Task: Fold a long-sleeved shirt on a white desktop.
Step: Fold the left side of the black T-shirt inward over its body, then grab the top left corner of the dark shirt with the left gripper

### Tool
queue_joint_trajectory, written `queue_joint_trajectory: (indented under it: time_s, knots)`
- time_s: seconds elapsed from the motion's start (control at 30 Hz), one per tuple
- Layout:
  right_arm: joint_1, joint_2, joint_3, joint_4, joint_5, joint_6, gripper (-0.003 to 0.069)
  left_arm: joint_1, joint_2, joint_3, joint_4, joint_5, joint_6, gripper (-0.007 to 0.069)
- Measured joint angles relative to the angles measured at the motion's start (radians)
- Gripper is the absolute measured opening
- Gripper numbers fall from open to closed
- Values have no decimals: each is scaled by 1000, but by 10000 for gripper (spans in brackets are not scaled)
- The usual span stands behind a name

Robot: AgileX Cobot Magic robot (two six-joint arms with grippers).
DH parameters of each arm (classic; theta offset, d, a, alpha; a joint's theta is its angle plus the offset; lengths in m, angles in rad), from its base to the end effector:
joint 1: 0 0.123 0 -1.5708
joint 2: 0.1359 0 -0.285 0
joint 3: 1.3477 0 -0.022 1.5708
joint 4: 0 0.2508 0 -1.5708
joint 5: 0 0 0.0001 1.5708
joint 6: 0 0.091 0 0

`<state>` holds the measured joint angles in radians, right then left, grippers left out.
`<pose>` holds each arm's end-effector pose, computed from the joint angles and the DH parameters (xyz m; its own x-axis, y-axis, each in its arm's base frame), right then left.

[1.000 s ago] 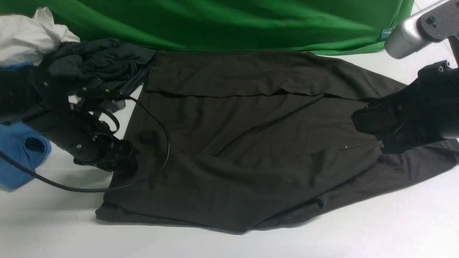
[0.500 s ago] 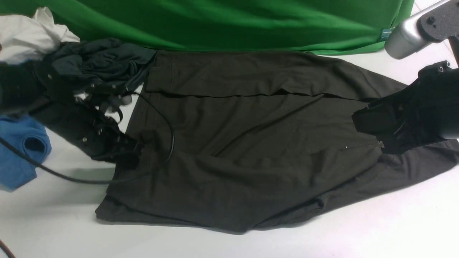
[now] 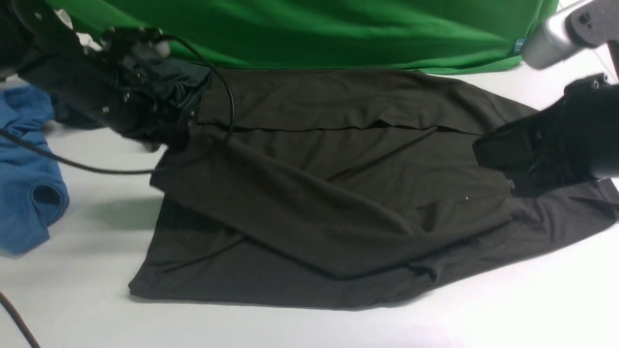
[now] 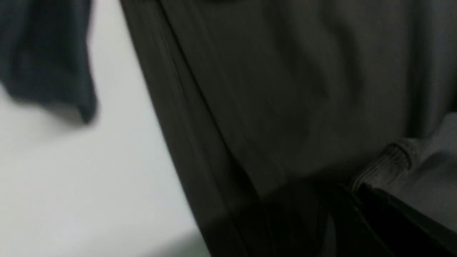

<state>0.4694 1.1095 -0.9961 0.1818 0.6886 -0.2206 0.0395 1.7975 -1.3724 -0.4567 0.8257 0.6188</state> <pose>0.1994 0.1129 0.3497 -0.5353 -0.3601 -0.7641 -0.5717 0.8204 0.0139 0.3841 -0.0144 0.2500 -0.8243 0.2447 -0.5105 0.3642 0.9196 -0.1472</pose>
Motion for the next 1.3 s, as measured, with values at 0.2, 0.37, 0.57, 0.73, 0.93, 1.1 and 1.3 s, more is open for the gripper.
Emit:
queue_joint_trajectory:
  time_s: [0.2,0.37,0.57,0.73,0.93,1.1,1.3]
  knots:
    - [0,2,0,0,-149,0,242,0,42,-1,6,-199,-11,45]
    - [0,26,0,-1,-205,-1,242,0,140,-2,6,-290,-55,54]
    - [0,72,0,-1,-239,-37,242,0,220,-2,19,-337,-121,122]
    - [0,100,-19,0,-231,-46,242,0,224,-51,24,-357,-183,327]
    - [0,110,-75,19,-175,-48,242,0,267,-267,11,-238,-219,587]
    - [1,113,-84,28,-149,-49,242,0,410,-456,18,-60,-338,638]
    - [1,116,-84,28,-114,-46,242,0,547,-566,16,14,-391,631]
